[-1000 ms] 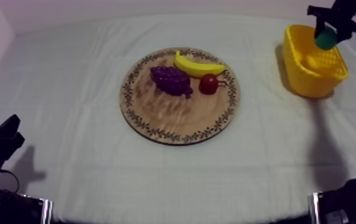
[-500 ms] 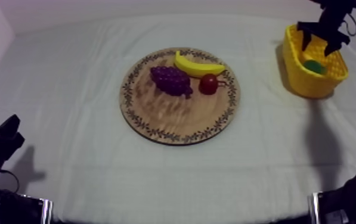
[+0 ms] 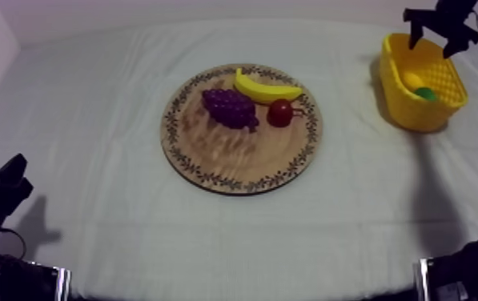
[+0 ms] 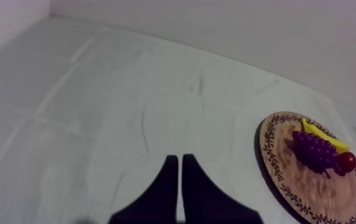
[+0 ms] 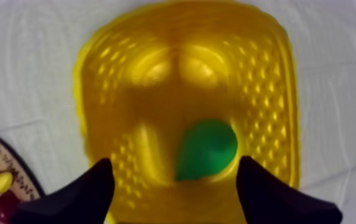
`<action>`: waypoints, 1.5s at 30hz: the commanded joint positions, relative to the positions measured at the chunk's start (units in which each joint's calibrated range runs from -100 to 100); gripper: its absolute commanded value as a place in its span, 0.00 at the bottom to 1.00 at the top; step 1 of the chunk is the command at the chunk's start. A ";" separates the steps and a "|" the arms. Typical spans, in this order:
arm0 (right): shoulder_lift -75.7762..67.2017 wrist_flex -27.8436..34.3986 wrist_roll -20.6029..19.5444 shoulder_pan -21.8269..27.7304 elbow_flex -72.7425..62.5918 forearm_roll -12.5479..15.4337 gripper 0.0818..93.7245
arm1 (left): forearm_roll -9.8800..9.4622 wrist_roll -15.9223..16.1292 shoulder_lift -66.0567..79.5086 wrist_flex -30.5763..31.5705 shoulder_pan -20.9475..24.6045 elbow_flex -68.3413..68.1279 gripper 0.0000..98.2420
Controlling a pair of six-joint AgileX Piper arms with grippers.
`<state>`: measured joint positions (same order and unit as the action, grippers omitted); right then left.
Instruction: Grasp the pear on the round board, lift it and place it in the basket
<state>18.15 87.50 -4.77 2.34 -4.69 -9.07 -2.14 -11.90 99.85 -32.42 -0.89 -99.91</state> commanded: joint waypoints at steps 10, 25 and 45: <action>-25.05 -6.48 -4.33 -6.97 14.33 -1.56 0.56 | -0.03 0.01 -0.02 0.00 -0.01 0.02 0.00; -54.58 -26.67 -5.26 -12.31 40.12 0.56 0.27 | -0.03 0.01 -0.02 0.00 -0.01 0.02 0.00; -97.13 -43.72 10.71 -10.44 83.72 10.95 0.00 | -0.03 0.01 -0.02 0.00 -0.01 0.02 0.00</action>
<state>-72.40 43.99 3.53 -8.15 72.71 1.23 -2.14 -11.90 99.85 -32.42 -0.89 -99.91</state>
